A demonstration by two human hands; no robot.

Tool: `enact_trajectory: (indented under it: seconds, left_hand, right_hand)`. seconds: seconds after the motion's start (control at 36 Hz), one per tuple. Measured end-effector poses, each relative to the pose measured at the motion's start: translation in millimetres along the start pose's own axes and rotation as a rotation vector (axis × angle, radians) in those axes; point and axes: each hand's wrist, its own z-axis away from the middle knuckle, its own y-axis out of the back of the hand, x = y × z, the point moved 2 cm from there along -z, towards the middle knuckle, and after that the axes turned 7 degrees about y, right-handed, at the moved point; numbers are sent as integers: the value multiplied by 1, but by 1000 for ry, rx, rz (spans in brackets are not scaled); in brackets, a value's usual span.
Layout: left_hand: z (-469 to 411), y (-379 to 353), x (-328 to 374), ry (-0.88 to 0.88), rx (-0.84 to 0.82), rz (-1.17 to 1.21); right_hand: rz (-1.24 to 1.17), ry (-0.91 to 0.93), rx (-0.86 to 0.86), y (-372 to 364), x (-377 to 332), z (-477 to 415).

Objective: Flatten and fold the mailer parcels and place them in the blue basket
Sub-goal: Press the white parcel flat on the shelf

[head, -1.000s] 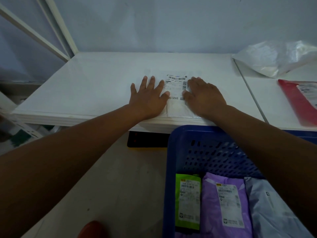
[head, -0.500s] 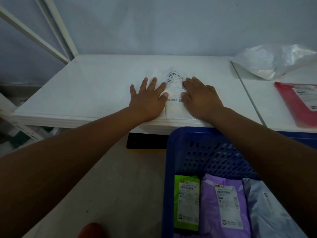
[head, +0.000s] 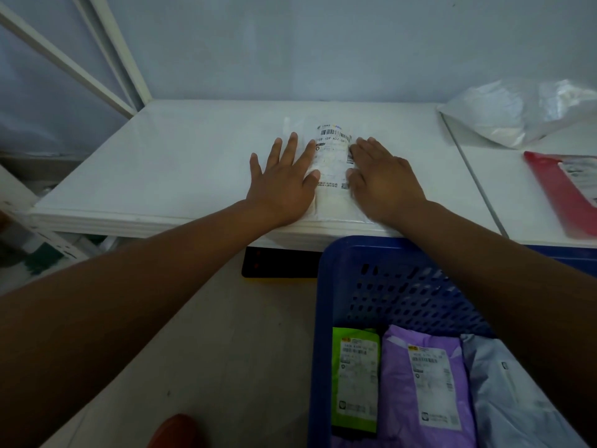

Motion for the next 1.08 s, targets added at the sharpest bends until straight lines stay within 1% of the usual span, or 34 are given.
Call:
enact_trajectory:
  seconds: [0.17, 0.33, 0.42, 0.5, 0.61, 0.72, 1.08]
  left_hand:
    - [0, -1, -1, -12, 18, 12]
    - [0, -1, 2, -51, 63, -34]
    - [-1, -1, 1, -53, 40, -49]
    - [-1, 0, 2, -50, -20, -10]
    - [0, 1, 2, -46, -69, 7]
    - [0, 1, 2, -48, -80, -23]
    - [-1, 1, 2, -97, -77, 7]
  right_hand:
    - [8, 4, -1, 0, 0, 0]
    - [16, 24, -12, 0, 0, 0]
    - [11, 22, -28, 0, 0, 0]
    - [13, -2, -45, -2, 2, -1]
    - [16, -34, -107, -4, 5, -1]
    - [32, -26, -129, -4, 5, -1]
    - [40, -16, -143, -1, 2, 1]
